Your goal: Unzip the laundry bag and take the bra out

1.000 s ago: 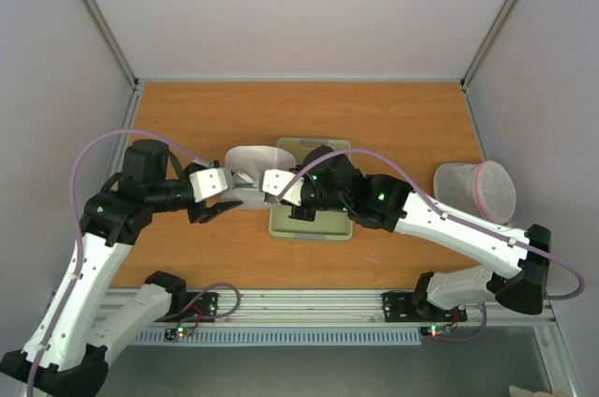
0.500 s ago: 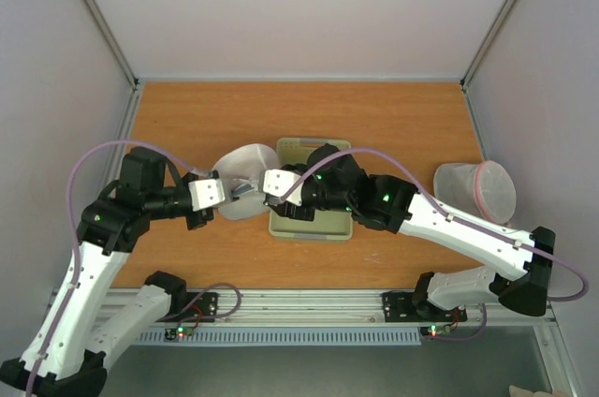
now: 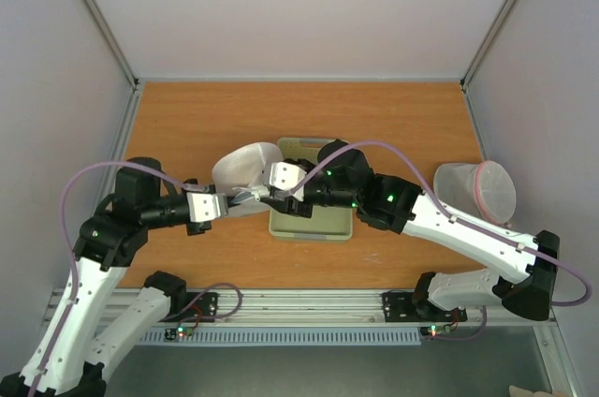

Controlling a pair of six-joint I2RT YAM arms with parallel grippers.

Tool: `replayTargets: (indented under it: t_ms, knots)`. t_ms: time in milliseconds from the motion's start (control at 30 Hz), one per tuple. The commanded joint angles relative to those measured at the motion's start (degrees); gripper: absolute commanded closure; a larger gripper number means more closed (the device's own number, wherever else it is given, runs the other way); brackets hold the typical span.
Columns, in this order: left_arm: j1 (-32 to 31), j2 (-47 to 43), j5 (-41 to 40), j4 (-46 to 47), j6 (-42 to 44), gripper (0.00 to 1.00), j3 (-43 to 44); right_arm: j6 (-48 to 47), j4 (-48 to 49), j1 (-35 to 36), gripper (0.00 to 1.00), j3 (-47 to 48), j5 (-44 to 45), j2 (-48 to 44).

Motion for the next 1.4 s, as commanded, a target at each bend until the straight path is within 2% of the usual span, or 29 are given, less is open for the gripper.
replayTargets:
  t_ms: [0,200,267,367,533,633,800,867,900,967,1033,1100,1167,1233,1367]
  knots:
    - [-0.1,-2.4,3.3,4.9,4.1,0.99,-1.2,-0.1,1.8,-1.2,0.44,0.5,-1.9,1.3]
    - [-0.1,-2.4,3.3,5.6,4.2,0.99,-1.7,-0.4,-0.2,-3.4,0.57,0.5,-6.0,1.0]
    - [-0.1,-2.4,3.1,6.4,3.7,0.99,-1.9,-0.7,-1.5,-3.6,0.56,0.9,-7.3,1.3]
    - [-0.2,-2.6,3.5,6.7,3.6,0.99,-2.1,-1.0,-3.4,-3.7,0.47,1.9,-8.1,2.5]
    - [-0.1,-3.1,3.8,6.9,4.3,0.99,-2.2,-1.6,-4.5,-5.1,0.51,2.1,-9.0,3.3]
    - [-0.1,-3.0,3.5,7.3,4.0,0.99,-2.0,-1.5,-4.9,-5.8,0.62,2.3,-9.6,3.8]
    - [-0.2,-2.8,2.4,10.6,0.0,0.99,-2.7,-0.6,-6.3,-5.8,0.95,4.8,-11.7,5.1]
    - [-0.1,-2.1,-0.7,13.5,-4.3,0.99,-3.7,1.1,-5.3,-5.8,0.99,5.1,-9.0,4.7]
    - [-0.2,-1.7,-2.7,14.5,-8.7,0.95,-4.1,2.0,-4.8,-5.7,0.99,5.1,-6.6,4.5]
    - [-0.2,-1.5,-6.5,15.0,-12.7,0.61,-5.0,3.9,-4.2,-5.7,0.99,5.4,-1.4,4.5]
    - [-0.2,-2.5,-10.3,16.1,-14.6,0.44,-6.2,6.0,-4.8,-5.4,0.99,6.2,4.4,5.3]
    - [-0.1,-3.3,-15.3,17.7,-16.1,0.32,-6.8,8.5,-8.4,-4.4,0.99,9.6,13.9,8.2]
    - [-0.2,-3.1,-20.2,18.1,-17.7,0.31,-6.4,11.8,-14.6,-3.3,0.99,14.6,24.9,12.2]
    - [-0.2,-2.1,-22.2,16.1,-19.5,0.37,-4.9,15.6,-18.2,-2.2,0.99,18.5,31.7,15.6]
    - [-0.3,0.2,-22.2,12.7,-24.3,0.51,-3.2,20.5,-19.7,-0.2,0.99,21.6,30.9,18.8]
